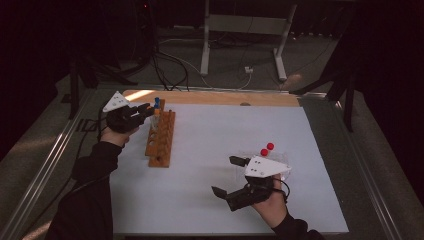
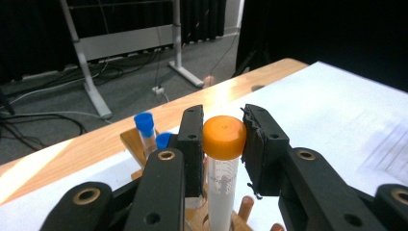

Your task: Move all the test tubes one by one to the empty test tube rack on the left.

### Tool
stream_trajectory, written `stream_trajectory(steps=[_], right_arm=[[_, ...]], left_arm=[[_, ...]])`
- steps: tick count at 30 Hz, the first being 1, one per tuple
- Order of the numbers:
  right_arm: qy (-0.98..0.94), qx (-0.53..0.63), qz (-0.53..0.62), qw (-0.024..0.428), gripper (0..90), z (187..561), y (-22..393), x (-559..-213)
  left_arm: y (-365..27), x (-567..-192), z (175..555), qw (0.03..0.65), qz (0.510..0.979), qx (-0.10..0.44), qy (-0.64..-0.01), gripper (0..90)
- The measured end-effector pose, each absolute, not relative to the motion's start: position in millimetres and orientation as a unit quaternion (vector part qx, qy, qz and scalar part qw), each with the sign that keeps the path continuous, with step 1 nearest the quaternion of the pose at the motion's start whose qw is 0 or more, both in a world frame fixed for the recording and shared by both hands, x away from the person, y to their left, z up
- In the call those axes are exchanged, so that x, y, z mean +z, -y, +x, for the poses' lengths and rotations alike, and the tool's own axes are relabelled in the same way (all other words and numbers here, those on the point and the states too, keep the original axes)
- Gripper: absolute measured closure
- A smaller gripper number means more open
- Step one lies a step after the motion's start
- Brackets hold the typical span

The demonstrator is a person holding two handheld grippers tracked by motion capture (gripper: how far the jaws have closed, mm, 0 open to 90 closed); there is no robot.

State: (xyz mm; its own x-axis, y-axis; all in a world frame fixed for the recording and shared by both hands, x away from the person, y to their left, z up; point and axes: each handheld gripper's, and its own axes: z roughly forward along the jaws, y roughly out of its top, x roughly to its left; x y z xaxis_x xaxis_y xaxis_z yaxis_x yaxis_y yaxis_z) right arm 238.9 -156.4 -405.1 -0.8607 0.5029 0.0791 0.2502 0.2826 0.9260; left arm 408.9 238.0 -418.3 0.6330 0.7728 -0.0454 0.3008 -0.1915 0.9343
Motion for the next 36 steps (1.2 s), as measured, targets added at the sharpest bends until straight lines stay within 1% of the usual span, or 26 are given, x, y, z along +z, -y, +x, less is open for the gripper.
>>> stream_trajectory(steps=[11, 23, 30, 36], right_arm=[[-0.792, 0.552, 0.238, 0.111, 0.0, 237.3, 157.9, -405.7], [-0.793, 0.553, 0.233, 0.107, 0.0, 236.0, 157.3, -406.2], [-0.793, 0.554, 0.233, 0.105, 0.0, 235.5, 157.1, -405.6], [-0.792, 0.555, 0.233, 0.103, 0.0, 235.1, 157.1, -404.6]], left_arm=[[-234.5, -442.2, 409.0, 0.515, 0.741, 0.220, -0.370, 71.8], [-234.7, -457.7, 408.9, 0.510, 0.742, 0.224, -0.374, 71.9], [-234.9, -460.2, 407.8, 0.514, 0.739, 0.230, -0.370, 71.8], [-234.8, -459.2, 408.5, 0.510, 0.744, 0.221, -0.371, 71.3]])
